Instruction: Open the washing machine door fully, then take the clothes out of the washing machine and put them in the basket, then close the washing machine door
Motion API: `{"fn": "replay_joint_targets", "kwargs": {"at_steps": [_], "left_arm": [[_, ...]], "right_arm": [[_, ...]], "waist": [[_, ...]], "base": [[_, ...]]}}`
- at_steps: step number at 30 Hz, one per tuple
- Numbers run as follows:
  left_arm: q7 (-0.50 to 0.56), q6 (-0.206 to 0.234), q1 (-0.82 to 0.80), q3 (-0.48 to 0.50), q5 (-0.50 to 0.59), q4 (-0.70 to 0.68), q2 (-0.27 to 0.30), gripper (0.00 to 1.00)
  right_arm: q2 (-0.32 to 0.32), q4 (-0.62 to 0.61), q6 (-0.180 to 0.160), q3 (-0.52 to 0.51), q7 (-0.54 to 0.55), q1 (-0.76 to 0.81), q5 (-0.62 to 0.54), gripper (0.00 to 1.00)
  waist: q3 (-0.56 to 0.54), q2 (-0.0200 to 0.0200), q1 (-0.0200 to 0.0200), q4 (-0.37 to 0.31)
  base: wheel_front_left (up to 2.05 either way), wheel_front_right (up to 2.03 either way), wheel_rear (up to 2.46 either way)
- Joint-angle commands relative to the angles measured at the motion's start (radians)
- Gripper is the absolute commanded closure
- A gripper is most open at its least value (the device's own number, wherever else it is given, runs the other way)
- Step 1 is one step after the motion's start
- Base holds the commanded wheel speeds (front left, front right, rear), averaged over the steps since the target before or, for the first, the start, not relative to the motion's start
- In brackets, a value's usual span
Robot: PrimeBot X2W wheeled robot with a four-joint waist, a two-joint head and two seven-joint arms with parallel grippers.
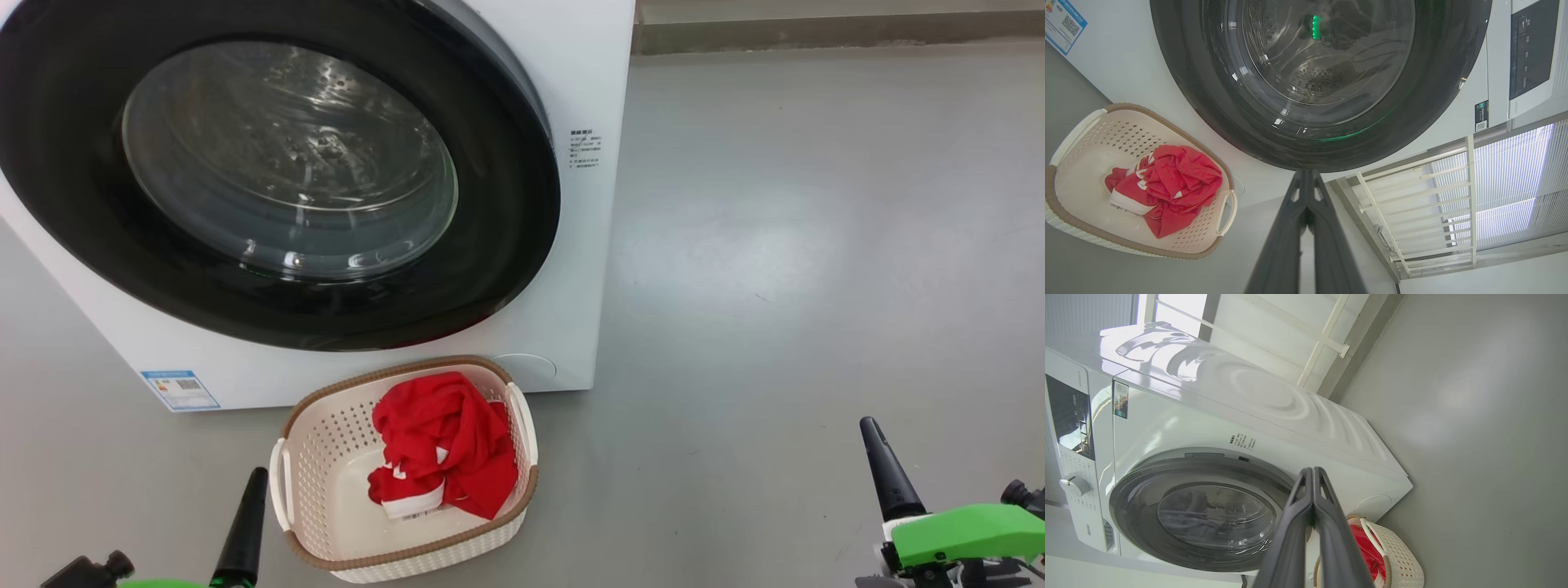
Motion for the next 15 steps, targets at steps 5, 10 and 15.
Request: {"fn": "replay_joint_targets", "kwargs": {"at_steps": [5,10,15], "left_arm": [[0.015,0.000,-0.051,0.037,-0.066,-0.017,0.003,1.00],[0.030,0.000,-0.056,0.042,-0.120,-0.014,0.000,1.00],[0.044,0.000,-0.062,0.047,-0.174,-0.011,-0.003,1.00]], "right_arm": [[-0.018,-0.030,0.000,0.007,0.017,-0.056,0.059,1.00],[-0.019,-0.031,-0.001,0.007,0.032,-0.065,0.108,1.00],[-0.020,-0.032,-0.001,0.007,0.047,-0.073,0.158,1.00]], "waist": [[-0.002,0.0000,0.0000,0.000],[-0.004,0.0000,0.0000,0.000],[-0.006,0.0000,0.0000,0.001]], "base": [[0.00,0.00,0.00],[0.00,0.00,0.00],[0.00,0.00,0.00]]}}
